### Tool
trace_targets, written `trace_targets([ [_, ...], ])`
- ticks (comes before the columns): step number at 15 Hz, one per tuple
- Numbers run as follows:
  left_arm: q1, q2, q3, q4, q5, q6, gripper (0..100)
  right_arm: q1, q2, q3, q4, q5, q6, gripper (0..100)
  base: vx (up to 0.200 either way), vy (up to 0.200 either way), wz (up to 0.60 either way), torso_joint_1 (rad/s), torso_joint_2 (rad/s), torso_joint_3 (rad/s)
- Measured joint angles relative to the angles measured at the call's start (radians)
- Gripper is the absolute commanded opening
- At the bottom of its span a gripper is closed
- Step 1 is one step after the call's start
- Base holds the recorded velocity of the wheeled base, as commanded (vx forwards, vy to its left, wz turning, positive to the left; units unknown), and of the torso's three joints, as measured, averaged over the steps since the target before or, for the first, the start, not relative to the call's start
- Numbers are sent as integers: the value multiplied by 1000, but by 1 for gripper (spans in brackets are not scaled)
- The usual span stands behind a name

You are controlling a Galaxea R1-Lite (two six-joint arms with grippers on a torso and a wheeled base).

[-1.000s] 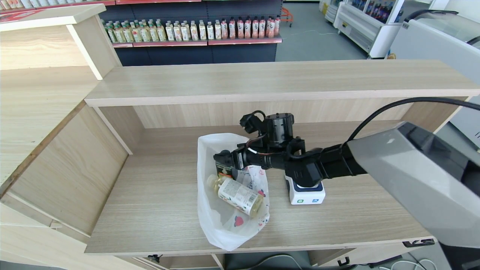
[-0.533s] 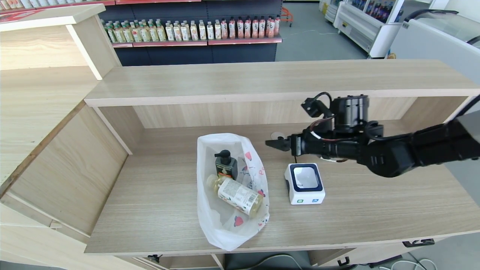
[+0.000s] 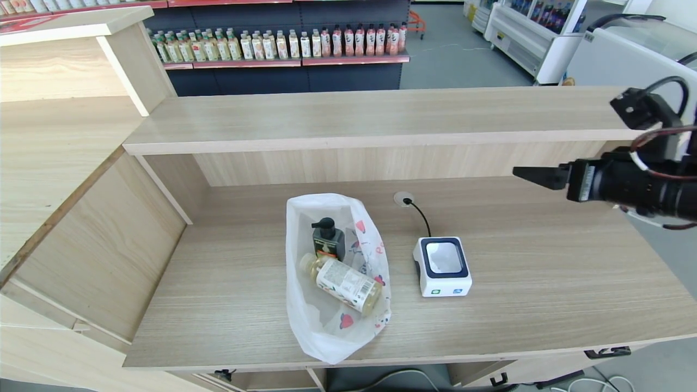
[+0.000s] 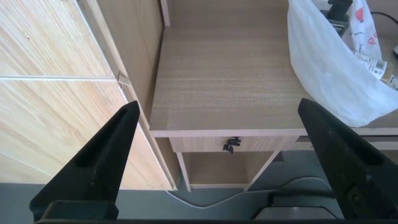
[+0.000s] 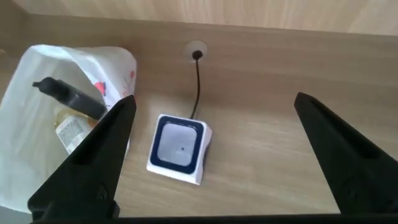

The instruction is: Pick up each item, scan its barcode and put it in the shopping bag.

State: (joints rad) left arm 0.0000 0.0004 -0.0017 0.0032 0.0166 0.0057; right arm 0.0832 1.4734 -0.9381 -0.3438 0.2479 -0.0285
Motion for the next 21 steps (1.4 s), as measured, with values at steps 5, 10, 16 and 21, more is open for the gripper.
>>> trace_targets([
  [5,0,0,0,0,0,0,100,-60,-494,410,109,-157,-44,100,0,0,0,0,0,0],
  [10,0,0,0,0,0,0,100,-87,-1020,759,206,-243,-48,100,0,0,0,0,0,0],
  [16,0,0,0,0,0,0,100,-110,-1379,933,222,-194,-48,100,0,0,0,0,0,0],
  [21,0,0,0,0,0,0,100,-91,-1457,938,260,-186,-80,100,0,0,0,0,0,0],
])
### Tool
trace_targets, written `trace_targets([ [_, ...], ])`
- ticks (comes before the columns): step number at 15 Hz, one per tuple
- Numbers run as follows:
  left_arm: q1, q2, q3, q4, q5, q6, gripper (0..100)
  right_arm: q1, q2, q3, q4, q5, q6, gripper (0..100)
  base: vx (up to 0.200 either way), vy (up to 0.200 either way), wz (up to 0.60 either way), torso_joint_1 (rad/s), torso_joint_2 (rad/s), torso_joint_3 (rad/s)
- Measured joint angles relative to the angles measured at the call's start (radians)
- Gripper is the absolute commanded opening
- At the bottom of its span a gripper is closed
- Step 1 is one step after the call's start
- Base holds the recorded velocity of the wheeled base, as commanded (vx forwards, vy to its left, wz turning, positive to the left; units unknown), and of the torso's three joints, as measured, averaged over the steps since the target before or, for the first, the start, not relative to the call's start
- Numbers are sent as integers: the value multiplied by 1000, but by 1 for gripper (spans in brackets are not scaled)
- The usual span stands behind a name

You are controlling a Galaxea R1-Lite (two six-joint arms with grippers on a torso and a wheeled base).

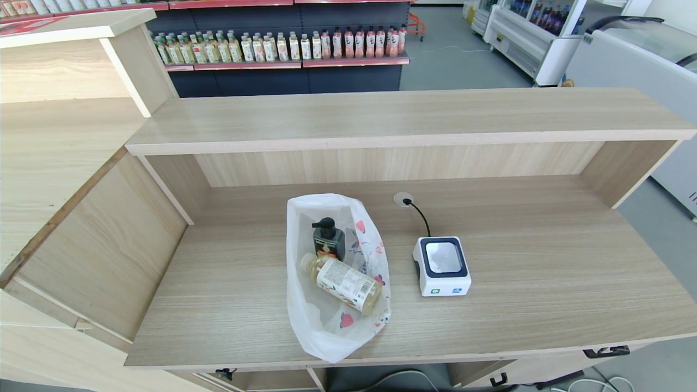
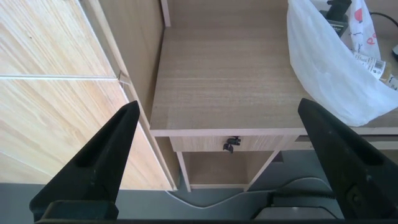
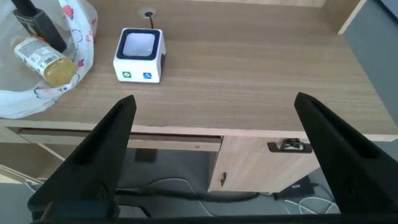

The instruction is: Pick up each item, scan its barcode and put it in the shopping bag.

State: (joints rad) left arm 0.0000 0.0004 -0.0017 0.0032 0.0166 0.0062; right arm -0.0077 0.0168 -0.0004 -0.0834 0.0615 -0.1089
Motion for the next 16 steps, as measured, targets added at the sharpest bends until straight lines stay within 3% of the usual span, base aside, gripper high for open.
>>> trace_targets([
  [13,0,0,0,0,0,0,100,3,-21,0,-17,3,-8,100,0,0,0,0,0,0],
  [16,0,0,0,0,-1,-3,100,3,-21,0,-17,2,-9,100,0,-200,0,4,-1,2],
])
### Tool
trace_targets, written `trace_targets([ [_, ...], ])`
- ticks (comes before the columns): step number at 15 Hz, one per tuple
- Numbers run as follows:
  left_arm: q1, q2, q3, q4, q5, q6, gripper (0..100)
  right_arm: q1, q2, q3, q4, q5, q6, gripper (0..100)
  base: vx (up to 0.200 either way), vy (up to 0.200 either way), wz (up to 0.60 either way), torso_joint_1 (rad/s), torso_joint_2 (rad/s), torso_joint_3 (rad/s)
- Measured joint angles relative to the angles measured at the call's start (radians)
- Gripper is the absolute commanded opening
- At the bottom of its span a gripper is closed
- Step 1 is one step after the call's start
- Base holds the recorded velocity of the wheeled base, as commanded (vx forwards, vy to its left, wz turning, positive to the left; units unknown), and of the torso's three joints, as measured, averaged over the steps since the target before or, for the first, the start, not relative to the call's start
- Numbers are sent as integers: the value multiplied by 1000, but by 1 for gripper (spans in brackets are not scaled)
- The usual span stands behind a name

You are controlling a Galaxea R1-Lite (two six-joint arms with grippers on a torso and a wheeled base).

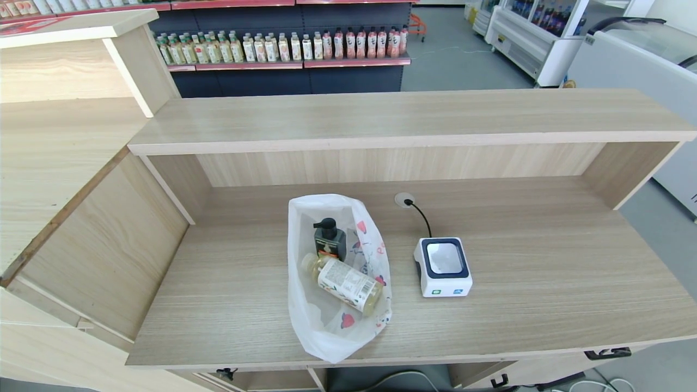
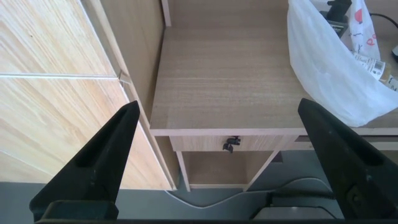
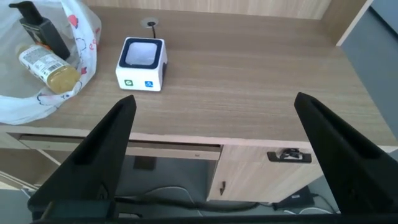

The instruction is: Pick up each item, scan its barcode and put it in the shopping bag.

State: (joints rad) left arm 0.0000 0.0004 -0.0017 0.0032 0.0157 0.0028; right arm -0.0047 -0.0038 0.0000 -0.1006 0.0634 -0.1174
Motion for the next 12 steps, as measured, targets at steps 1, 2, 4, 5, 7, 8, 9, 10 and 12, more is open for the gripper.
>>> trace_targets([
  [1,-1,0,0,0,0,1,100,0,0,0,-4,0,0,100,0,-200,0,7,-2,2],
  [2,-1,0,0,0,0,1,100,0,0,0,-5,0,-1,100,0,-200,0,12,2,-7],
  [4,0,0,0,0,-1,1,100,1,0,0,-4,0,-1,100,0,-200,0,-2,2,0],
  [5,0,0,0,0,0,1,100,0,0,0,-5,0,-2,100,0,-200,0,-2,7,2],
  [7,0,0,0,0,0,1,100,0,0,0,-4,2,-2,100,0,-200,0,2,0,2],
  [8,0,0,0,0,0,0,100,0,0,0,-4,3,-3,100,0,0,0,0,0,0],
  [9,0,0,0,0,0,0,100,0,1,0,-4,3,-4,100,0,0,0,0,0,0],
  [10,0,0,0,0,0,0,100,0,1,0,-4,3,-8,100,0,0,0,0,0,0],
  [12,0,0,0,0,0,2,100,0,1,0,-3,2,-16,100,200,0,0,0,2,0],
])
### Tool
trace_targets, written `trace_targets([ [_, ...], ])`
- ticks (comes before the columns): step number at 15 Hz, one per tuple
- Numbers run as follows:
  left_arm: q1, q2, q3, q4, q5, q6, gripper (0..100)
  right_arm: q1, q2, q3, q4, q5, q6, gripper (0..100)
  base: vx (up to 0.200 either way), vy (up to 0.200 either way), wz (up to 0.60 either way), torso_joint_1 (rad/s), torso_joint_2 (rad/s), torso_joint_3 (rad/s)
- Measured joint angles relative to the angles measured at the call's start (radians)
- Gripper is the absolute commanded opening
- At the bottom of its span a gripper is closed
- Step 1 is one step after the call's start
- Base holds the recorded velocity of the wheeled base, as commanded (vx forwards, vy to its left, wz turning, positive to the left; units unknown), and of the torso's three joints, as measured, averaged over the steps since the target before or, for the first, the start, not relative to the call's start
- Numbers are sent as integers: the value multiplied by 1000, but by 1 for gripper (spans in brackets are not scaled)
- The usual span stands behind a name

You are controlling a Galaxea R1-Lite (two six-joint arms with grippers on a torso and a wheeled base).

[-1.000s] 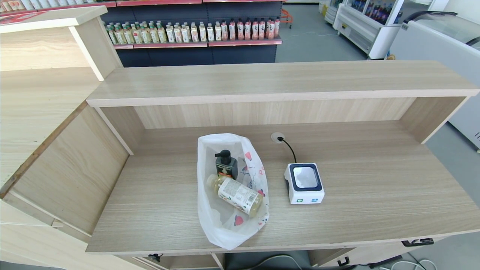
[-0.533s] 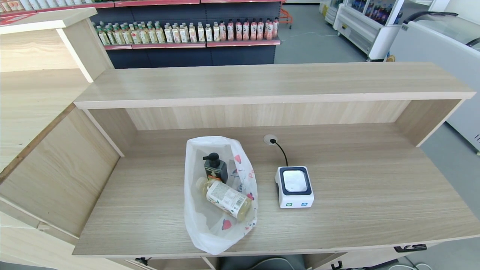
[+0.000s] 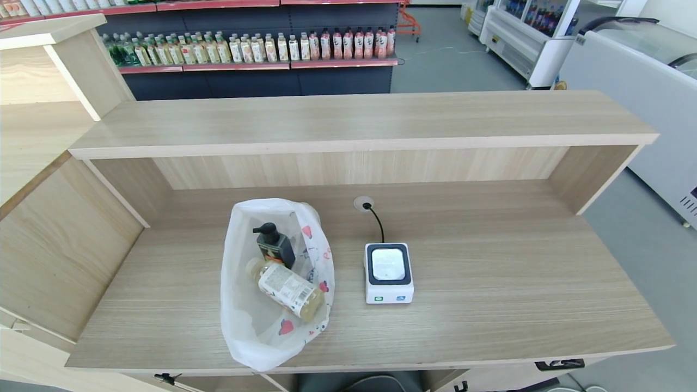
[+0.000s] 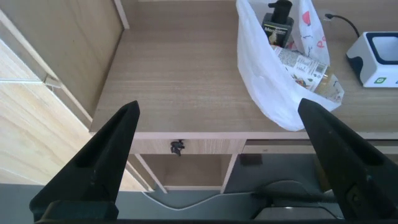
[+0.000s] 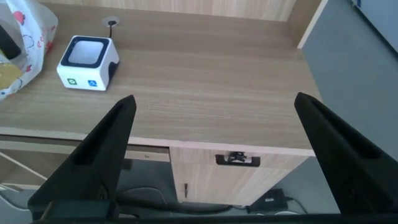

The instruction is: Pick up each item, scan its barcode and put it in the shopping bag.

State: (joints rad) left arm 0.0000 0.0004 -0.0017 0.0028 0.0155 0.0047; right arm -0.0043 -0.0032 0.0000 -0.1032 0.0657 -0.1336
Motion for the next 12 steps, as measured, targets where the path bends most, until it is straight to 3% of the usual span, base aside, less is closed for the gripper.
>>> trace_targets([
  [3,1,0,0,0,0,2,100,2,0,0,-2,-1,-1,100,200,0,0,-2,1,4],
  [6,-1,0,0,0,1,1,100,-1,0,0,-1,-1,-1,100,0,0,0,0,0,0],
  [7,1,0,0,0,1,1,100,1,0,0,0,-1,-2,0,0,0,0,0,0,0],
  [12,0,0,0,0,1,1,100,0,1,0,0,0,-17,0,0,0,0,0,0,0],
])
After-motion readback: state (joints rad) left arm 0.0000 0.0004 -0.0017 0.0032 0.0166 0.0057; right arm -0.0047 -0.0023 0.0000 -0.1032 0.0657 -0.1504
